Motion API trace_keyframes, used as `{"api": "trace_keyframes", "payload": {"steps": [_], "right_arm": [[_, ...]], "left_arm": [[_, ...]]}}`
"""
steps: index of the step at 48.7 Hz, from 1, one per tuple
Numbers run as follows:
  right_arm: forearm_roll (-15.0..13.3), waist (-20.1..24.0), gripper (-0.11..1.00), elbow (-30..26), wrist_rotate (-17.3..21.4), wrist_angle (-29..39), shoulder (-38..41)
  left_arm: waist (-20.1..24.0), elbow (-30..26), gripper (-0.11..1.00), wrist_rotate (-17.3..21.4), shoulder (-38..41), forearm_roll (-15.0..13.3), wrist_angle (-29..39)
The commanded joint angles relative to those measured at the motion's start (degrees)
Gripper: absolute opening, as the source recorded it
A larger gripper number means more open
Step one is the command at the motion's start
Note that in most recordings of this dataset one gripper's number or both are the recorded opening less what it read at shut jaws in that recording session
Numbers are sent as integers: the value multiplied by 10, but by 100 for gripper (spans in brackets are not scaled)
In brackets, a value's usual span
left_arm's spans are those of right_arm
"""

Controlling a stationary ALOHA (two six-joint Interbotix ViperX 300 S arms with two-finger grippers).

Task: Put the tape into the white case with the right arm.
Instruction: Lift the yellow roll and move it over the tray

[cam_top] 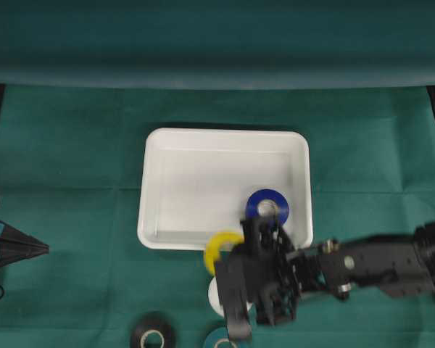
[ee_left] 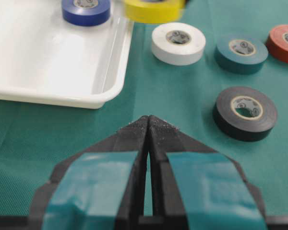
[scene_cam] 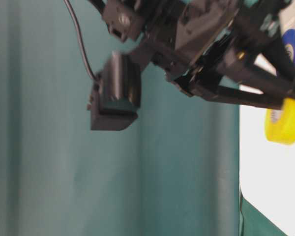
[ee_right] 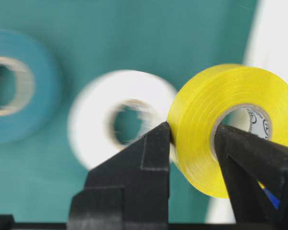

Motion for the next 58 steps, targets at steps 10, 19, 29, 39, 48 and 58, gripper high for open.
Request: {"api": "trace_keyframes", "payload": {"steps": [10, 19, 29, 39, 48, 58], "right_arm": [[-37, -72, 2, -1, -6, -11, -20], [-60, -120, 2, 5, -11, -57, -19], [-77, -166, 2, 8, -11, -86, -12], [-93, -192, 2, 9, -10, -107, 1], [-93, -204, 2, 11, -9, -118, 9], [-93, -207, 2, 11, -5, -118, 18]], "left_arm": [[2, -7, 0, 0, 5, 1, -3], [2, -7, 0, 0, 5, 1, -3], [2, -7, 0, 0, 5, 1, -3], [2, -6, 0, 0, 5, 1, -3], [2, -7, 0, 1, 5, 1, -3], [2, -7, 0, 1, 5, 1, -3]]}}
